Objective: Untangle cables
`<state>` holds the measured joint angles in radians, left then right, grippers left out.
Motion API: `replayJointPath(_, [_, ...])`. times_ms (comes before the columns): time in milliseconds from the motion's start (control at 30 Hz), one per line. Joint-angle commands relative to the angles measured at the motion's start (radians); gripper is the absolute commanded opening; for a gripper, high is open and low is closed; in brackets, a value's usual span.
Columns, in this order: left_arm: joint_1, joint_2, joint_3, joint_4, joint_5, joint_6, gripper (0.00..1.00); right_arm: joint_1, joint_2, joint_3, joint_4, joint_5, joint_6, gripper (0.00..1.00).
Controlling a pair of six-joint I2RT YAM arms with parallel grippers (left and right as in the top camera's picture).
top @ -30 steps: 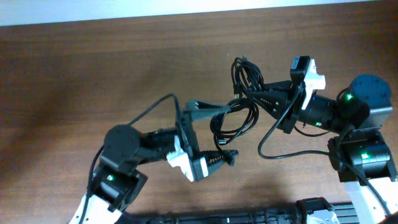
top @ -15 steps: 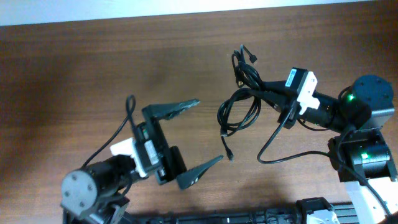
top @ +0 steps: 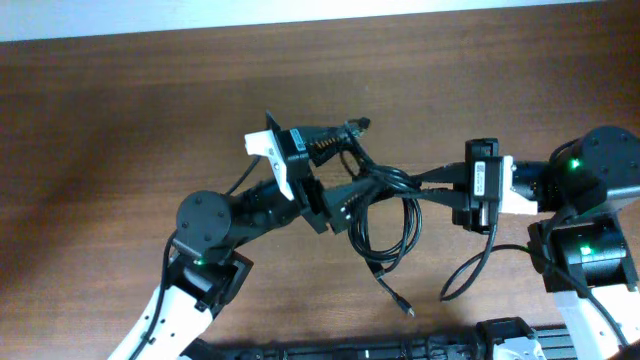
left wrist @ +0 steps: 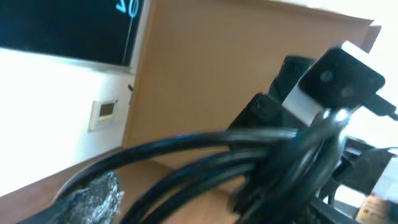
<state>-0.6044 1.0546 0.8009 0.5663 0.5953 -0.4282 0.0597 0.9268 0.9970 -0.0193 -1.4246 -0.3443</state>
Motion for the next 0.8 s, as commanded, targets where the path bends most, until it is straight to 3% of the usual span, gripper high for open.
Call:
replayJointPath(0, [-0.002, 0.013, 0.01, 0.037, 0.023, -0.013, 0.7, 0.006, -0.005, 0.011, 0.005, -0.016, 0.001, 0.04])
replayJointPath(33, [-0.002, 0.013, 0.01, 0.048, 0.023, -0.013, 0.6, 0.006, -0.005, 0.011, 0.006, -0.016, 0.001, 0.04])
replayJointPath(133, [-0.002, 0.013, 0.01, 0.051, 0.039, -0.013, 0.13, 0.006, -0.004, 0.011, 0.006, -0.016, 0.001, 0.04])
replayJointPath(167, [-0.002, 0.013, 0.01, 0.051, 0.046, -0.012, 0.03, 0.006, -0.004, 0.011, 0.006, -0.016, 0.001, 0.04])
replayJointPath(333, [-0.001, 0.013, 0.01, 0.072, 0.148, 0.068, 0.0, 0.005, -0.004, 0.011, 0.006, 0.001, 0.001, 0.04])
replayJointPath(400, [-0.001, 0.013, 0.01, 0.058, 0.153, 0.071, 0.16, 0.005, -0.004, 0.011, 0.007, 0.06, 0.005, 0.04])
replayJointPath(433, [-0.001, 0.013, 0.01, 0.042, 0.153, 0.071, 0.52, 0.005, -0.004, 0.011, 0.01, 0.087, 0.004, 0.04])
replayJointPath(500, [-0.001, 0.013, 0.01, -0.008, 0.153, 0.071, 0.93, 0.005, -0.004, 0.011, 0.018, 0.198, 0.004, 0.04])
replayJointPath(533, [-0.001, 0.013, 0.01, -0.025, 0.152, 0.071, 0.99, 0.005, -0.004, 0.011, 0.021, 0.279, 0.004, 0.04])
replayJointPath(633, [0.016, 0.013, 0.01, -0.026, 0.143, 0.07, 0.99, -0.01, -0.005, 0.011, 0.024, 0.417, 0.004, 0.04])
replayJointPath(767, [0.032, 0.01, 0.01, -0.026, 0.148, 0.071, 0.99, -0.148, -0.006, 0.011, 0.025, 0.415, 0.005, 0.04])
